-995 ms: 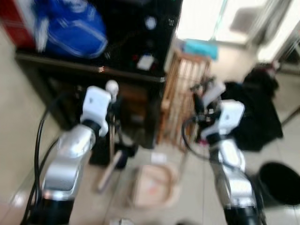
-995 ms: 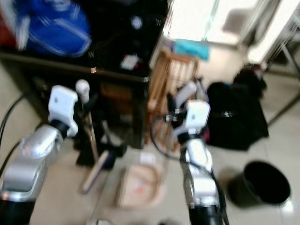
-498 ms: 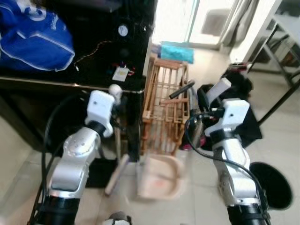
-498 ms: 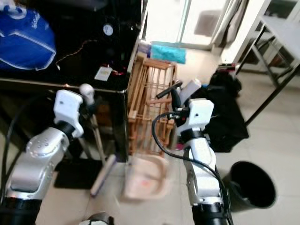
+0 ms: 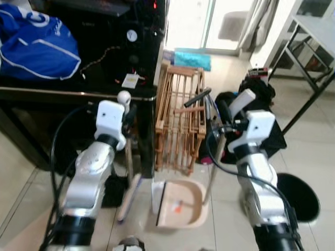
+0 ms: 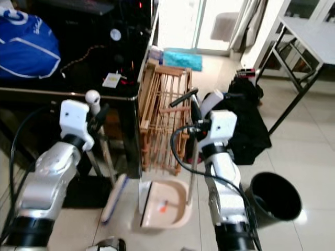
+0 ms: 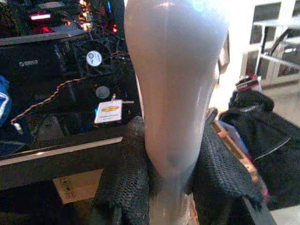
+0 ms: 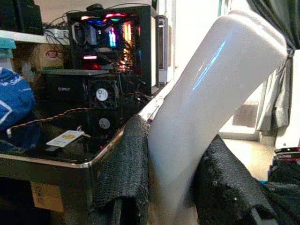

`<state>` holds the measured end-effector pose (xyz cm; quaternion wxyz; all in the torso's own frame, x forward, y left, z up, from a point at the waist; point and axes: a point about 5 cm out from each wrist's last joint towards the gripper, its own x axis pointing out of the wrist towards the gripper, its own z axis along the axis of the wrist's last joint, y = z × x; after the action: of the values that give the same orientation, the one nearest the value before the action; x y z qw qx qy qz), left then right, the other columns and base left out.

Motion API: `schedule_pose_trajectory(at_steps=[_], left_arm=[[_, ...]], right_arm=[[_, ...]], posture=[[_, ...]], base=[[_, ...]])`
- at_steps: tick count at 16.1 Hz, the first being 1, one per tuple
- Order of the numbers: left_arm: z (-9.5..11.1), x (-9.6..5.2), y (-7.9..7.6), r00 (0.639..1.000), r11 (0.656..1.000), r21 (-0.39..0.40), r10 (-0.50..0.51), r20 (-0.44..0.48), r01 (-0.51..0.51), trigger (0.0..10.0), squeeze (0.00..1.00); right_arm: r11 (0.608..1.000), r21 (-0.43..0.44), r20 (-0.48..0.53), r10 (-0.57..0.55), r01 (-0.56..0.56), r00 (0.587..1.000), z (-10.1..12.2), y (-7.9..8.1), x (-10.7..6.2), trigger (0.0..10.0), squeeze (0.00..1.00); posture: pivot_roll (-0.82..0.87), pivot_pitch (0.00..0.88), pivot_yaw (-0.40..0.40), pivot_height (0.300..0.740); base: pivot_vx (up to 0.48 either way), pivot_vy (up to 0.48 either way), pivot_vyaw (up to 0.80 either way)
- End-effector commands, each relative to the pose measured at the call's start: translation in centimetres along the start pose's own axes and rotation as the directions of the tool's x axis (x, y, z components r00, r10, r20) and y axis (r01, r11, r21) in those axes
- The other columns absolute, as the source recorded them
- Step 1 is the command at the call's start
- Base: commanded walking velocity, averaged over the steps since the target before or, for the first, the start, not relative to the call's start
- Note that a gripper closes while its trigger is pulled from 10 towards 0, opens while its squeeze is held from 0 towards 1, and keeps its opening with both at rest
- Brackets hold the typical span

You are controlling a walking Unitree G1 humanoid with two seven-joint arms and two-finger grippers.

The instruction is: Sweep floor

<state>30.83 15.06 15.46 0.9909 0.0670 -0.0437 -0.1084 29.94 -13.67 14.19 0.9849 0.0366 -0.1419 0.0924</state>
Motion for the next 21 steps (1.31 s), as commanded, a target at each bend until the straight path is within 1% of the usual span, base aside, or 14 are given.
schedule_pose_trajectory(at_steps=[1, 2, 4, 5, 7, 8, 10, 12, 14, 17, 18, 19, 20, 21], left_arm=[[1.0, 0.7, -0.1, 0.998, 1.000, -0.002, 0.008, 0.062, -0.008, 10.0, 0.00], [0.7, 1.4, -0.4, 0.998, 1.000, -0.006, 0.008, 0.063, -0.008, 10.0, 0.00], [0.4, 2.1, -0.6, 0.998, 1.000, -0.019, 0.017, 0.061, -0.016, 10.0, 0.00], [0.2, 2.5, -0.8, 0.998, 1.000, -0.011, 0.018, 0.065, -0.017, 10.0, 0.00], [0.0, 3.1, -1.0, 0.997, 0.999, 0.027, 0.016, 0.072, -0.018, 10.0, 0.00], [0.0, 3.3, -1.0, 0.997, 0.999, 0.039, 0.021, 0.079, -0.024, 10.0, 0.00], [-0.1, 3.9, -1.2, 0.994, 0.998, 0.065, 0.016, 0.107, -0.023, 10.0, 0.00], [0.3, 4.2, -1.3, 0.989, 0.995, 0.097, 0.016, 0.144, -0.030, 10.0, 0.00], [0.5, 4.6, -1.6, 0.984, 0.994, 0.110, 0.002, 0.176, -0.022, 10.0, 0.00], [0.1, 5.3, -2.3, 0.983, 0.992, 0.124, -0.024, 0.181, 0.001, 10.0, 0.00], [-0.1, 5.5, -2.6, 0.984, 0.991, 0.132, -0.031, 0.175, 0.008, 10.0, 0.00], [-0.3, 5.8, -3.0, 0.985, 0.991, 0.136, -0.039, 0.170, 0.016, 10.0, 0.00], [-0.4, 5.9, -3.2, 0.985, 0.991, 0.134, -0.043, 0.169, 0.020, 10.0, 0.00], [-0.3, 6.1, -3.7, 0.984, 0.991, 0.129, -0.058, 0.170, 0.036, 10.0, 0.00]], right_arm=[[1.000, -0.029, 0.048, 0.005, -0.003, 0.999, 0.9, -0.4, 0.8, 10.0, 0.00], [0.999, -0.036, 0.046, 0.006, -0.004, 0.999, 0.8, -0.5, 1.2, 10.0, 0.00], [0.999, -0.048, 0.048, 0.013, -0.011, 0.999, 0.8, -0.4, 1.6, 10.0, 0.00], [0.998, -0.060, 0.055, 0.031, -0.028, 0.998, 0.9, -0.1, 1.9, 10.0, 0.00], [0.994, -0.091, 0.067, 0.067, -0.061, 0.996, 0.9, 0.2, 2.1, 10.0, 0.00], [0.994, -0.097, 0.068, 0.058, -0.051, 0.996, 0.8, 0.0, 2.2, 10.0, 0.00], [0.989, -0.147, 0.077, 0.032, -0.020, 0.996, 0.8, -0.8, 2.6, 10.0, 0.00], [0.987, -0.162, 0.108, 0.019, -0.002, 0.994, 1.0, -1.4, 2.9, 10.0, 0.00], [0.981, -0.195, 0.133, 0.041, -0.015, 0.990, 1.0, -1.4, 3.5, 10.0, 0.00], [0.970, -0.235, 0.141, 0.096, -0.061, 0.985, 0.3, -0.3, 3.8, 10.0, 0.00], [0.961, -0.263, 0.142, 0.128, -0.087, 0.982, -0.2, 0.5, 3.8, 10.0, 0.00], [0.944, -0.305, 0.142, 0.177, -0.127, 0.974, -0.9, 1.8, 3.4, 10.0, 0.00], [0.938, -0.317, 0.144, 0.191, -0.138, 0.971, -1.1, 2.3, 3.3, 10.0, 0.00], [0.932, -0.331, 0.148, 0.209, -0.151, 0.967, -1.5, 3.1, 2.9, 10.0, 0.00]], posture=[[0.05, 0.107, -0.050, 0.740], [0.05, 0.131, -0.057, 0.740], [0.05, 0.153, -0.060, 0.740], [0.05, 0.194, -0.062, 0.740], [0.04, 0.236, -0.064, 0.740], [0.05, 0.264, -0.064, 0.740], [0.06, 0.326, -0.059, 0.740], [0.08, 0.389, -0.039, 0.740], [0.09, 0.436, -0.028, 0.740], [0.10, 0.476, -0.011, 0.740], [0.10, 0.490, 0.000, 0.740], [0.10, 0.501, 0.008, 0.740], [0.10, 0.502, 0.009, 0.740], [0.10, 0.503, 0.011, 0.740]], base=[[0.000, 0.000, 0.00], [0.000, 0.000, 0.00], [0.000, 0.000, 0.00], [0.000, 0.000, 0.00], [0.000, 0.000, 0.00], [0.000, 0.000, 0.00], [0.000, 0.000, 0.00], [0.000, 0.000, 0.00], [0.000, 0.000, 0.00], [0.000, 0.000, 0.00], [0.000, 0.000, 0.00], [0.000, 0.000, 0.00], [0.000, 0.000, 0.00], [0.000, 0.000, 0.00]])
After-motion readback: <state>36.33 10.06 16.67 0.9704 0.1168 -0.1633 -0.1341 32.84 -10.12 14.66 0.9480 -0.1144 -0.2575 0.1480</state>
